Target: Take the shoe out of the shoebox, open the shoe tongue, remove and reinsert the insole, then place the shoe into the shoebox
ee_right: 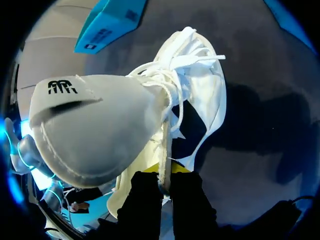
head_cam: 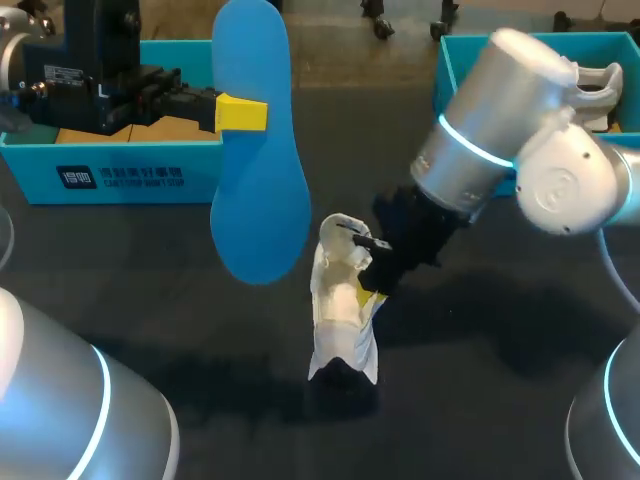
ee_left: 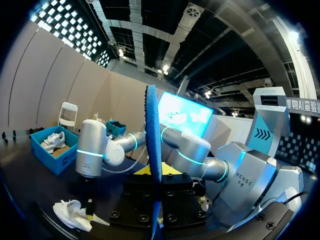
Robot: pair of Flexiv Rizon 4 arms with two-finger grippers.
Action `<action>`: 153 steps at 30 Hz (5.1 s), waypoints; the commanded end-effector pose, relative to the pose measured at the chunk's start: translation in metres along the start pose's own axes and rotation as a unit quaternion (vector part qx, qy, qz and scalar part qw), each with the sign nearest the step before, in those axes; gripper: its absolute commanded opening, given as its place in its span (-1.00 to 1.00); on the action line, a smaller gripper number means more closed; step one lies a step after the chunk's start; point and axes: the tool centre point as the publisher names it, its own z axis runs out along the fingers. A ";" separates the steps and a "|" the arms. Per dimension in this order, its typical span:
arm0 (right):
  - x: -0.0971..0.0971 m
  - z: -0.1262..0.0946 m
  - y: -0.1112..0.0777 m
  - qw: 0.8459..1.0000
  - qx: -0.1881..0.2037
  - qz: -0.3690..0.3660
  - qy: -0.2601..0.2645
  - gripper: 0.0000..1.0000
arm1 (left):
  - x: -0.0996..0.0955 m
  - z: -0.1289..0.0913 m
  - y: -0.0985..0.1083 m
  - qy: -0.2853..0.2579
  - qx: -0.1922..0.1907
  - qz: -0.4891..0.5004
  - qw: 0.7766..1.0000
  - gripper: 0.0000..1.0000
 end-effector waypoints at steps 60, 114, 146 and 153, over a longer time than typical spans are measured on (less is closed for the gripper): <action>-0.009 -0.071 -0.018 0.982 -0.045 -0.104 0.153 1.00 | -0.003 0.002 -0.001 0.002 -0.002 0.000 1.000 -1.00; 0.037 -0.182 0.014 0.899 -0.143 -0.034 0.412 1.00 | -0.003 0.002 -0.001 0.002 -0.002 0.000 1.000 -1.00; 0.037 -0.182 0.014 0.899 -0.143 -0.034 0.412 1.00 | -0.072 0.025 0.044 -0.121 -0.139 0.773 0.607 -1.00; 0.037 -0.182 0.014 0.899 -0.143 -0.034 0.412 1.00 | -0.081 0.026 0.049 -0.130 -0.100 0.784 0.599 -1.00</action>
